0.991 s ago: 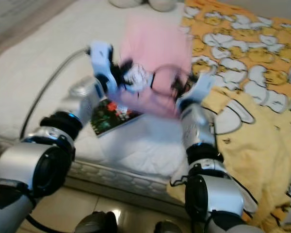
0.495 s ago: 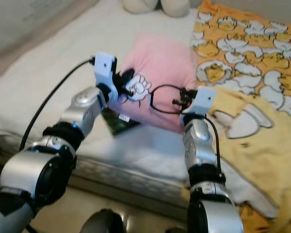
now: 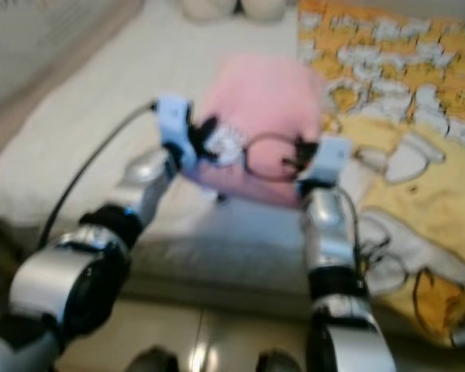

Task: Clean up the room

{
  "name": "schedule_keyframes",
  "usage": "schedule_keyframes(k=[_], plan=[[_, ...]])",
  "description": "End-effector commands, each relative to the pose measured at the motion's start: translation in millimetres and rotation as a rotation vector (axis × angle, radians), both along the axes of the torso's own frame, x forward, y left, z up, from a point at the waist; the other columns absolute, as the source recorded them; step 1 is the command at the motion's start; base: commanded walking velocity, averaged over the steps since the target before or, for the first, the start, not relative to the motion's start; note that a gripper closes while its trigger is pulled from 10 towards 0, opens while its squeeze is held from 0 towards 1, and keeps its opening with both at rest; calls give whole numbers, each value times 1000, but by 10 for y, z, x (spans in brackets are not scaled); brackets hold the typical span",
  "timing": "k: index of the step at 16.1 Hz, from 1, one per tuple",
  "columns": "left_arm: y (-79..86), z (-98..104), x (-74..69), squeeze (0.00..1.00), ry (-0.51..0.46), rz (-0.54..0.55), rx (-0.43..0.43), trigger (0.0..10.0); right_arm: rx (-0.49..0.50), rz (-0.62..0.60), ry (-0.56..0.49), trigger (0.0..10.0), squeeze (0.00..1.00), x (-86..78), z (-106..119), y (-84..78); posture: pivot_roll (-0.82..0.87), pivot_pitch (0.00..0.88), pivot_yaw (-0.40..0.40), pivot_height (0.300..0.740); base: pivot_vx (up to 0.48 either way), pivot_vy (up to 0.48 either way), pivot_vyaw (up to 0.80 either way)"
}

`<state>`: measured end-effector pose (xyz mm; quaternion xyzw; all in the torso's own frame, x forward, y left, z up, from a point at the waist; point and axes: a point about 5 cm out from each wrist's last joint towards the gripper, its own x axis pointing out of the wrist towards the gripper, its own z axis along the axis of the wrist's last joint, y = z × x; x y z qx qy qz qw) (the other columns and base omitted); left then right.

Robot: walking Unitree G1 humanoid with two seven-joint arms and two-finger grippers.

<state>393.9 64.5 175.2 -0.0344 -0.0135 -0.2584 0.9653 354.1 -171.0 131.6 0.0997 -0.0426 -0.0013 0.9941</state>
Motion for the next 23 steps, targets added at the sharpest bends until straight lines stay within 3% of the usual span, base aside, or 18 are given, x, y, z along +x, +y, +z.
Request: schedule_keyframes(k=[1,6,8,10,14,23], plan=[[154,94,50,0,-39,44,7,10000,-6,34,-47,10000,0,34,128,123,-3,0,29,740,0,480,0],[220,68,65,0,-3,116,-46,10000,-44,35,-26,10000,0,8,75,52,-5,0,34,740,0,480,0],[214,38,59,0,-21,172,8,10000,-60,41,-27,10000,0,7,82,44,-7,0,34,740,0,240,0],[190,45,53,0,-16,177,-53,10000,-61,52,-18,10000,0,6,69,56,-6,0,29,740,0,0,0],[277,-28,59,0,27,254,-53,10000,-71,75,-8,10000,0,14,52,85,0,0,22,740,429,0,0],[319,-56,59,0,36,287,-41,10000,-72,97,20,10000,0,8,-22,126,12,0,16,740,480,0,0]])
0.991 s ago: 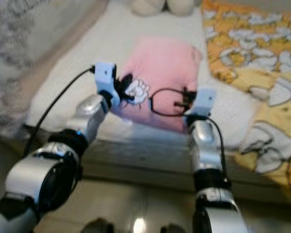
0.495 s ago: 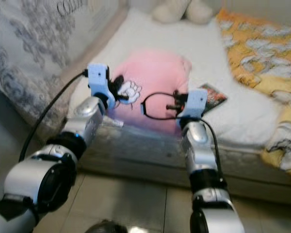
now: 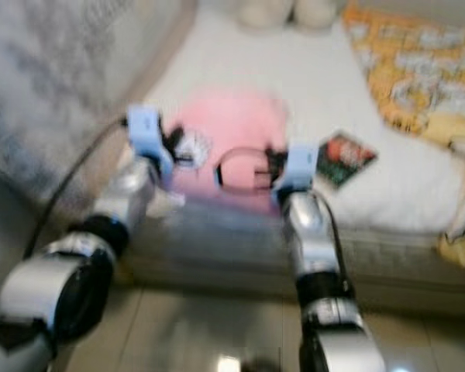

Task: Clean up the room

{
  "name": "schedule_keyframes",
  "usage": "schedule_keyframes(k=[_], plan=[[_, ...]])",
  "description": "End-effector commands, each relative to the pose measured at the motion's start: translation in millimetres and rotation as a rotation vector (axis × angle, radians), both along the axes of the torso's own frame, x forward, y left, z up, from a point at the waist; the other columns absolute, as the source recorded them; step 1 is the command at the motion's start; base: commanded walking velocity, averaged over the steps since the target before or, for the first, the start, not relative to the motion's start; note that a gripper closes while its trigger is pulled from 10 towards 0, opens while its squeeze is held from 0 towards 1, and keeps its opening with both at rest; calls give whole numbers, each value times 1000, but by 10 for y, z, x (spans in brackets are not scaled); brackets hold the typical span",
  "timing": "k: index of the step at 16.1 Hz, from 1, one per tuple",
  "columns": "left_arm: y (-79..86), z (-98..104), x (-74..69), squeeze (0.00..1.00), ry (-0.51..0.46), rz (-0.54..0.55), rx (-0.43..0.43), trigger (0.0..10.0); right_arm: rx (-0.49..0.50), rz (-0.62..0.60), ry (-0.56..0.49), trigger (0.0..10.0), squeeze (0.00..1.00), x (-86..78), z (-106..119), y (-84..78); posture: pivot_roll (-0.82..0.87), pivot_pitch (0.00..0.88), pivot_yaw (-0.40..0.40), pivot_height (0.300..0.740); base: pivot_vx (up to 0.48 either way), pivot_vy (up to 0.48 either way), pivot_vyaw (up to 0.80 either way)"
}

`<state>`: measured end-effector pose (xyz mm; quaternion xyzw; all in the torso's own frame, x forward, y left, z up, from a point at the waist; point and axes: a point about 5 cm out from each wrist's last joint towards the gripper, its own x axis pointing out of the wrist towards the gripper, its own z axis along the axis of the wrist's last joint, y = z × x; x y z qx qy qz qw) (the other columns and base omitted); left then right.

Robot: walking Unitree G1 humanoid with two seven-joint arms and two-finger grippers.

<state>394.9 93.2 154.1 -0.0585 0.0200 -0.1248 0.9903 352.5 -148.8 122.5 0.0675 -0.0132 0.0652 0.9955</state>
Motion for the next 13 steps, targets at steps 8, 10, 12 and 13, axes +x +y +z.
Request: schedule_keyframes(k=[8,10,12,13], plan=[[72,167,63,0,-48,57,-8,10000,-9,-21,-13,10000,0,38,49,-56,22,0,7,740,480,0,0],[90,179,70,0,-48,68,-11,10000,-9,-17,-11,10000,0,43,46,-49,21,0,7,740,480,0,0],[128,197,84,0,-44,87,-17,10000,-11,-14,-6,10000,0,43,36,-45,21,0,5,740,480,0,0],[141,200,87,0,-42,94,-18,10000,-10,-11,-5,10000,0,43,35,-43,22,0,5,740,480,0,631]])
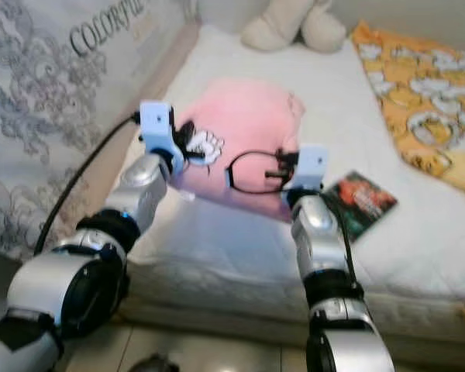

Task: Clean up the room

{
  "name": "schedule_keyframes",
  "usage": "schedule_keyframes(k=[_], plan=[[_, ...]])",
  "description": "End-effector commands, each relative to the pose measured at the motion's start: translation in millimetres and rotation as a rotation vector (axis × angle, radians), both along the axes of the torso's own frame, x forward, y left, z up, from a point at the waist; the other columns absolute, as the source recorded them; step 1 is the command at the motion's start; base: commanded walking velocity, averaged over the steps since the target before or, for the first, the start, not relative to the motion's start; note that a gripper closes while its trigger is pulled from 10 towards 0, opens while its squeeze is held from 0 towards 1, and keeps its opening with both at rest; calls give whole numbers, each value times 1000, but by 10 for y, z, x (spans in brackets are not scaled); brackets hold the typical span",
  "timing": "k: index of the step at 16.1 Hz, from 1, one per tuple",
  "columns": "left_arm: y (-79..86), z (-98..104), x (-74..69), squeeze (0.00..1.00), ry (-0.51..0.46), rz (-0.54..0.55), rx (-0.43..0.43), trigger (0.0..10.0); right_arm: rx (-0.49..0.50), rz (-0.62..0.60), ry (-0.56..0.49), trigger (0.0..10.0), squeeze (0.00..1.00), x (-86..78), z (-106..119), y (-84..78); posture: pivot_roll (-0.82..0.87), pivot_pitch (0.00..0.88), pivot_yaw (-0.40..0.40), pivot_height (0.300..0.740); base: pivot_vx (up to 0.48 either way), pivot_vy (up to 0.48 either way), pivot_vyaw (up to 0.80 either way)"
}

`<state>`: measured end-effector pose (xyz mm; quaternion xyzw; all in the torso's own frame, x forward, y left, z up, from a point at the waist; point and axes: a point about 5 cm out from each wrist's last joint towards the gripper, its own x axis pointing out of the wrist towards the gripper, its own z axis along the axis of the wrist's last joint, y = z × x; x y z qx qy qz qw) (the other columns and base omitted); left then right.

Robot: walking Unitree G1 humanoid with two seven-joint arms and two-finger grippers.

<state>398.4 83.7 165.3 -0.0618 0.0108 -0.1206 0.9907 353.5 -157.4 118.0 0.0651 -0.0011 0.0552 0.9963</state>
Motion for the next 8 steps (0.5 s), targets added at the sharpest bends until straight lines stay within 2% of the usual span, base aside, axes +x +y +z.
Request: schedule_keyframes(k=[1,6,8], plan=[[246,88,54,0,-23,89,-10,10000,-4,8,-28,10000,0,35,80,43,22,0,5,740,480,0,619],[277,173,89,0,-34,98,1,10000,-2,1,-3,10000,0,42,40,53,26,0,4,740,480,0,533],[285,191,96,0,-38,99,4,10000,0,0,3,10000,0,34,21,48,26,0,5,740,480,0,0]])
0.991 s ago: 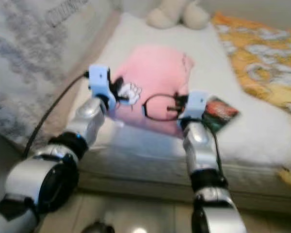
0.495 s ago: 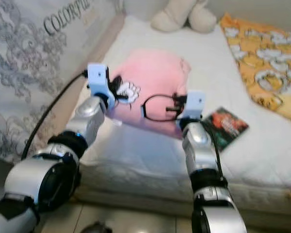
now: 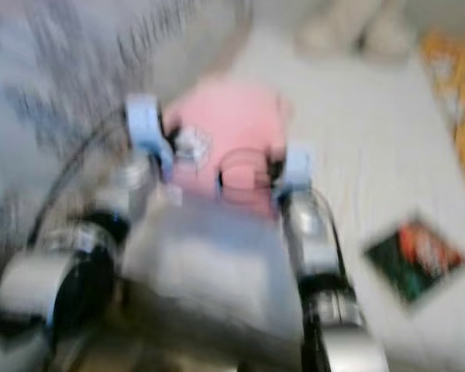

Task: Clean up the room

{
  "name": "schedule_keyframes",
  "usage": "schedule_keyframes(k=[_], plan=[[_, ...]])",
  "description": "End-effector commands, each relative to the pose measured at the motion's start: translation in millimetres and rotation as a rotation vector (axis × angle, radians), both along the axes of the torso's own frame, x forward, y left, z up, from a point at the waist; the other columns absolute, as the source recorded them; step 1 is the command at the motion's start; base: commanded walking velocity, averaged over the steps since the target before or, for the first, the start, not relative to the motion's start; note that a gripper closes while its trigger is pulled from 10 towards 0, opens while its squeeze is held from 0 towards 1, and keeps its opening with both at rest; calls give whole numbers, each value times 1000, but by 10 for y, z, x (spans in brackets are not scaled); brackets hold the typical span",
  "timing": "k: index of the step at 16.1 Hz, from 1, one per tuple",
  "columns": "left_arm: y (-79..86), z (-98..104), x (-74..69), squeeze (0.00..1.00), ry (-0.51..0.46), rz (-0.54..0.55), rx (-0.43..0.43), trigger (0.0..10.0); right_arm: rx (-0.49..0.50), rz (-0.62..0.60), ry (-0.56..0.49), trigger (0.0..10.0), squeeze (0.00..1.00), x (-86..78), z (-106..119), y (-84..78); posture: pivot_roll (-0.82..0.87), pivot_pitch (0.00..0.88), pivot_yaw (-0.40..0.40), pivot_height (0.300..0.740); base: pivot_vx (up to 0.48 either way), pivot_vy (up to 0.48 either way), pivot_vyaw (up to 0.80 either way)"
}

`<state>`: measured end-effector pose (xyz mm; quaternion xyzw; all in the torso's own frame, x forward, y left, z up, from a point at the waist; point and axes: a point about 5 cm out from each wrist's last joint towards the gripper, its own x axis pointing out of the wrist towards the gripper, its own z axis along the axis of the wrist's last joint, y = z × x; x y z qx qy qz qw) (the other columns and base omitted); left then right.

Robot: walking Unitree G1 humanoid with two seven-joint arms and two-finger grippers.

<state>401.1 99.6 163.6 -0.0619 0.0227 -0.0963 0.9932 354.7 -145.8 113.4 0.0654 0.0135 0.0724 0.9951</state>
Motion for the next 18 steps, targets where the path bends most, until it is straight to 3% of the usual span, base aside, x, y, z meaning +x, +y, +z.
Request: schedule_keyframes(k=[1,4,6,8,10,12,14,15,18], plan=[[151,197,71,0,-56,60,12,10000,0,-27,-12,10000,0,7,32,-61,23,0,7,740,480,0,0],[256,190,84,0,-47,127,115,10000,-7,-4,96,10000,0,36,-127,-88,0,0,-6,740,480,0,0],[249,108,75,0,2,100,143,10000,38,-14,191,10000,0,68,-247,-44,-2,78,-28,740,0,0,0],[313,-79,20,0,55,127,219,10000,80,43,282,10000,0,25,-409,145,4,195,-54,740,0,0,0],[473,-225,-33,0,102,193,254,10000,9,107,360,10000,0,-59,-565,297,4,224,-65,740,0,0,0],[603,-265,-57,0,104,226,319,10000,15,123,393,10000,0,-81,-604,391,-5,236,-72,740,0,0,0],[658,-197,-36,0,71,222,371,10000,68,146,375,10000,0,-46,-535,522,-2,236,-80,740,0,0,0],[736,5,26,0,3,246,399,10000,109,189,334,10000,0,2,-418,688,6,234,-81,740,0,0,0],[737,257,97,0,-75,270,386,10000,77,195,265,10000,0,113,-233,681,17,228,-93,740,0,0,0]])
